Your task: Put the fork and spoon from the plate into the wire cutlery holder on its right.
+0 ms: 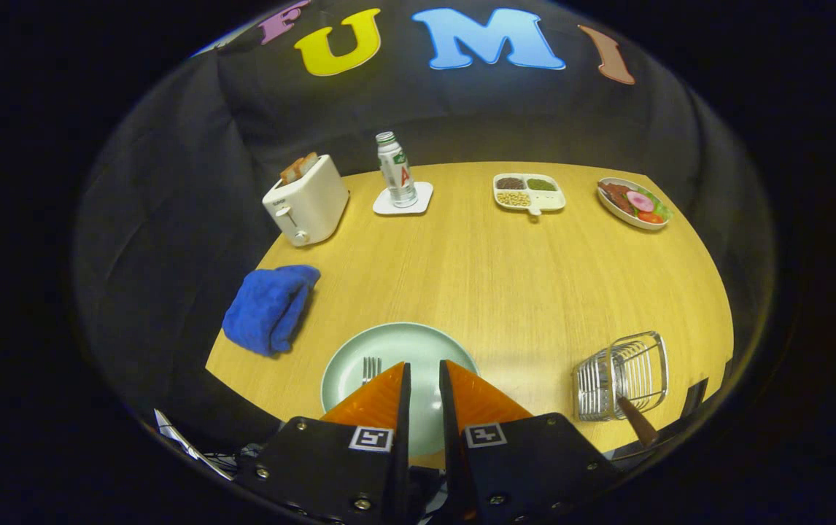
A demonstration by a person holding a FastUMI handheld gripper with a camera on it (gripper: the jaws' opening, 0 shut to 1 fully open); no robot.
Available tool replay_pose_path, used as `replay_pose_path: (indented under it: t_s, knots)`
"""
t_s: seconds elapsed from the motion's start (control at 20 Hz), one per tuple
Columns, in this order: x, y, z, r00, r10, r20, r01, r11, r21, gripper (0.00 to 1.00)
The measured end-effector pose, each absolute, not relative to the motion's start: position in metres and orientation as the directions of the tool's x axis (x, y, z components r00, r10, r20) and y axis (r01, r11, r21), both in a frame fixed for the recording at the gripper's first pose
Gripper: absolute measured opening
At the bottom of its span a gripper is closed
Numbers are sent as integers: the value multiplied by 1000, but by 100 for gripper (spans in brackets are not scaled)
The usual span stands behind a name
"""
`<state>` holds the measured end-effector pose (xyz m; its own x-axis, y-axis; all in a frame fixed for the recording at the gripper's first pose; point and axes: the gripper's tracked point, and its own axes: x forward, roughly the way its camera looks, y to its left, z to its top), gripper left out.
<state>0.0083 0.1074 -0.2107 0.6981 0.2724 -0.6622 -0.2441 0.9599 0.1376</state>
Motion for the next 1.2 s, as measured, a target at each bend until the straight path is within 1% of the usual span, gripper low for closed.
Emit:
replay_pose_path:
  t_s: [0.2, 0.8, 1.05, 1.2]
  knots:
    - [-5, 133, -238, 621, 312, -719, -286, 944, 163, 22]
    - [-37, 168, -306, 396, 344, -851, -312, 923, 228, 22]
    - [-46, 179, -322, 337, 341, -878, -331, 916, 228, 22]
    - [-48, 181, -329, 325, 328, -887, -335, 917, 217, 22]
